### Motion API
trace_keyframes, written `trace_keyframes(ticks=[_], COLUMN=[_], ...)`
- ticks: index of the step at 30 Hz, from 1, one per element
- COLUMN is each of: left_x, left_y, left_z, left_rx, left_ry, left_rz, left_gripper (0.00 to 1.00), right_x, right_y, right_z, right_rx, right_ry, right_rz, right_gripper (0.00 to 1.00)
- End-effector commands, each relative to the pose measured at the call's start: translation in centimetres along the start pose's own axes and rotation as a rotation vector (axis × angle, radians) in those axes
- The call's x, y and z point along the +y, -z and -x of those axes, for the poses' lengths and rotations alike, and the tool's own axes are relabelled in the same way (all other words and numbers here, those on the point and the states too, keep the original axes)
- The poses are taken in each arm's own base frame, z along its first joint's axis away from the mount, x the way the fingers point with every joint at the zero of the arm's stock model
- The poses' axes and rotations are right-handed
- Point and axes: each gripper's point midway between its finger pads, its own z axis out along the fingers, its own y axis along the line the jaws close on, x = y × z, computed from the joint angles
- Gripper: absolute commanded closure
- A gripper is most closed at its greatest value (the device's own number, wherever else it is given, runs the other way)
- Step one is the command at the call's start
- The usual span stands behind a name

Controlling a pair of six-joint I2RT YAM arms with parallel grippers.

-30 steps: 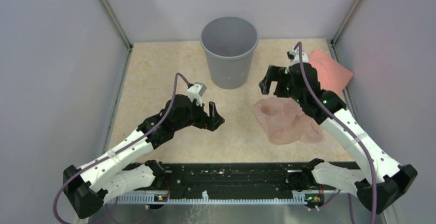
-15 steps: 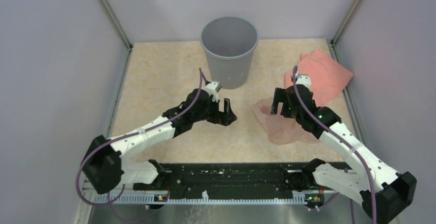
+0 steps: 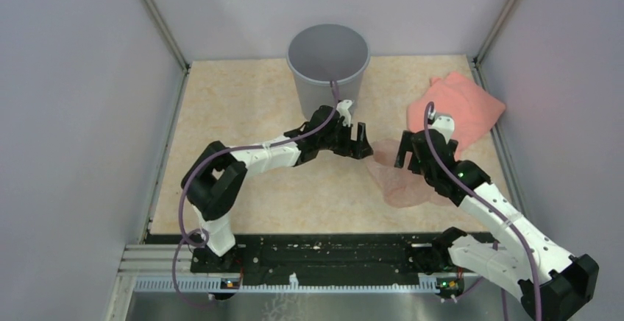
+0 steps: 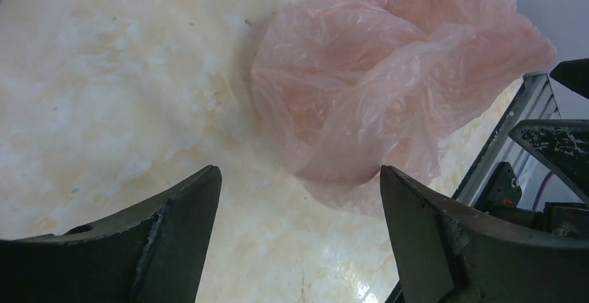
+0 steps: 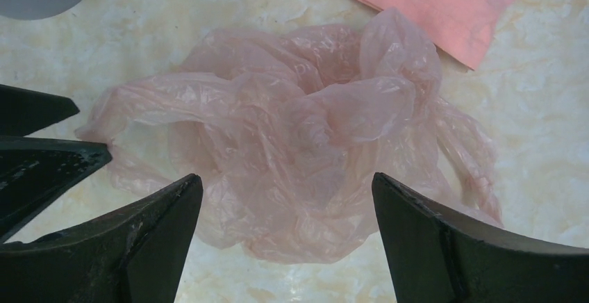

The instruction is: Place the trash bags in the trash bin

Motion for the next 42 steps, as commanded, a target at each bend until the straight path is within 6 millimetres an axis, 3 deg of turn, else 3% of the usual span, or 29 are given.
trace_keyframes(ticks=[1, 6, 10, 13, 15, 18, 21, 25, 30, 34, 38, 42], left_x=[-3.5, -4.2, -4.7, -4.9, -5.2, -5.3, -4.9, -5.4, -5.7, -3.2, 0.8, 3.7], left_y=[-1.8, -2.9, -3.4, -3.2, -2.6, -0.3, 2.6, 6.6, 11.9, 15.3, 15.8, 16.0], left_z=[1.8, 0.7, 0.2, 0.5, 0.7, 1.0, 0.3, -0.4, 0.4, 1.9, 0.7, -1.4], left_rx=[-0.049, -0.014, -0.011, -0.027, -0.037, -0.075, -0.099, -0.124, -0.198, -0.312, -0.301, -0.248], left_ry=[-0.026, 0.013, 0.046, 0.070, 0.081, 0.099, 0.133, 0.172, 0.195, 0.176, 0.179, 0.216], left_rz=[-0.130, -0.171, -0.201, -0.205, -0.207, -0.180, -0.148, -0.146, -0.110, 0.054, 0.253, 0.388], left_gripper=[0.11, 0.18, 0.31, 0.53, 0.75, 0.99, 1.00, 1.00, 1.00, 1.00, 1.00, 1.00], right_x=[0.0, 0.9, 1.9, 2.9, 3.7, 4.9, 6.4, 9.4, 12.2, 13.7, 15.7, 15.1], right_y=[0.1, -1.5, -2.9, -3.6, -4.0, -4.5, -5.3, -6.9, -9.3, -9.0, -5.5, -2.2], right_z=[0.5, -0.9, -1.6, -1.3, -1.0, -0.7, -1.2, -3.2, -6.0, -6.4, -4.3, -2.3], right_rx=[-0.027, -0.005, 0.010, 0.001, 0.003, 0.027, 0.065, 0.117, 0.185, 0.203, 0.156, 0.112], right_ry=[-0.040, -0.070, -0.084, -0.093, -0.089, -0.065, -0.037, 0.011, 0.066, 0.090, 0.115, 0.102], right_rz=[-0.013, 0.012, 0.029, 0.056, 0.077, 0.099, 0.116, 0.133, 0.132, 0.160, 0.260, 0.317], right_gripper=[0.09, 0.09, 0.10, 0.16, 0.31, 0.64, 0.84, 0.89, 0.92, 0.88, 0.47, 0.22])
